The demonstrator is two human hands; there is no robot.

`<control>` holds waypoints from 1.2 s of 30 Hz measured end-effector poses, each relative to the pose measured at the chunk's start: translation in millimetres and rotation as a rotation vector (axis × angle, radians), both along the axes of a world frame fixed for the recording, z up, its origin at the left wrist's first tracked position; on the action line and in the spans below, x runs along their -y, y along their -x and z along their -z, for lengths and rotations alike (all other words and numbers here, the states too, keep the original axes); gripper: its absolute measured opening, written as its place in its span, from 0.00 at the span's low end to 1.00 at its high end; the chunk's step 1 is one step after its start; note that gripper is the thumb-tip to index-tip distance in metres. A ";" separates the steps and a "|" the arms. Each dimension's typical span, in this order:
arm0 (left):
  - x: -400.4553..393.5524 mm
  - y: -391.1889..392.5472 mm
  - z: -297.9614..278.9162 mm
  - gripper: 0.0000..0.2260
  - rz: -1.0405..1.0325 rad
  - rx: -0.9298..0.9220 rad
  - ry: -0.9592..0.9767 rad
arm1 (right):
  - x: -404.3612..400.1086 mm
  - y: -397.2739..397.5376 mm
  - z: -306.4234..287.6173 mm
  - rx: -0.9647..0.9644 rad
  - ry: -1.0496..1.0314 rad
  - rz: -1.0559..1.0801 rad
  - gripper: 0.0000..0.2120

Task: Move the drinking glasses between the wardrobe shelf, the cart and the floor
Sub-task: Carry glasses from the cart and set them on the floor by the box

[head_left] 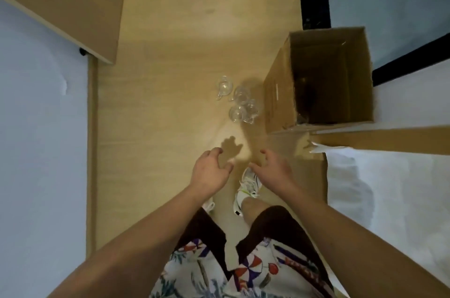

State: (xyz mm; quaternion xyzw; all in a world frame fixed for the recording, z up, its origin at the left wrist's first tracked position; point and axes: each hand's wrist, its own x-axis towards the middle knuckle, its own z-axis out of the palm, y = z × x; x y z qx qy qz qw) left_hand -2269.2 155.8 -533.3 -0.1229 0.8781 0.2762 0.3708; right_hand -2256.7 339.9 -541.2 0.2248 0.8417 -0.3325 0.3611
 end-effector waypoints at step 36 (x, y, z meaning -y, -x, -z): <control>-120.5 143.5 509.3 0.11 -1.239 0.656 -0.893 | -18.5 145.3 524.9 0.045 0.460 1.005 0.06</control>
